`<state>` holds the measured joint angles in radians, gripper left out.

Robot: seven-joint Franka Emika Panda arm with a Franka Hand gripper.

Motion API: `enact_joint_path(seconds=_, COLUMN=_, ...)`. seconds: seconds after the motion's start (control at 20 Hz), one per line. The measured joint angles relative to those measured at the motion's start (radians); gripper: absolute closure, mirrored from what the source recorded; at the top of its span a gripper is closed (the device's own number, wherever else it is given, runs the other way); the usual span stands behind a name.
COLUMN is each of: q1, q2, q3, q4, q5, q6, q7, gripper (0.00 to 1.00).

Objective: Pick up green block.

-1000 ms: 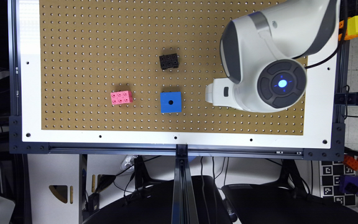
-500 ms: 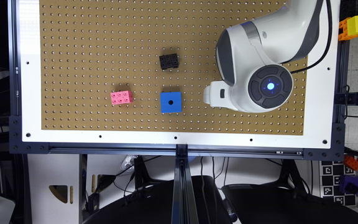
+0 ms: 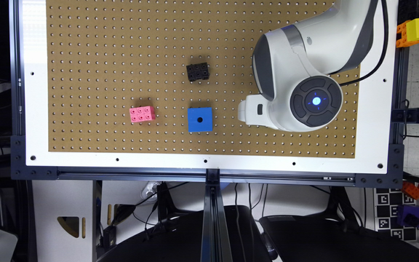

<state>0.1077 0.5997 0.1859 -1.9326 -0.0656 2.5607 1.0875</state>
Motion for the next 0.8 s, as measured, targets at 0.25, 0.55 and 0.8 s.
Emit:
enact_joint_path(seconds=0.25, q1=0.000, q2=-0.021, q3=0.000, q4=0.000, q5=-0.0001, q6=-0.018, q7=0.000, gripper=1.00)
enact_joint_path(seconds=0.55, q1=0.000, q2=-0.086, q3=0.000, q4=0.000, q5=-0.0001, q6=-0.086, q7=0.000, gripper=1.00)
enact_joint_path(seconds=0.8, q1=0.000, q2=-0.143, q3=0.002, q4=-0.001, q5=-0.0001, q6=-0.150, q7=0.000, gripper=1.00)
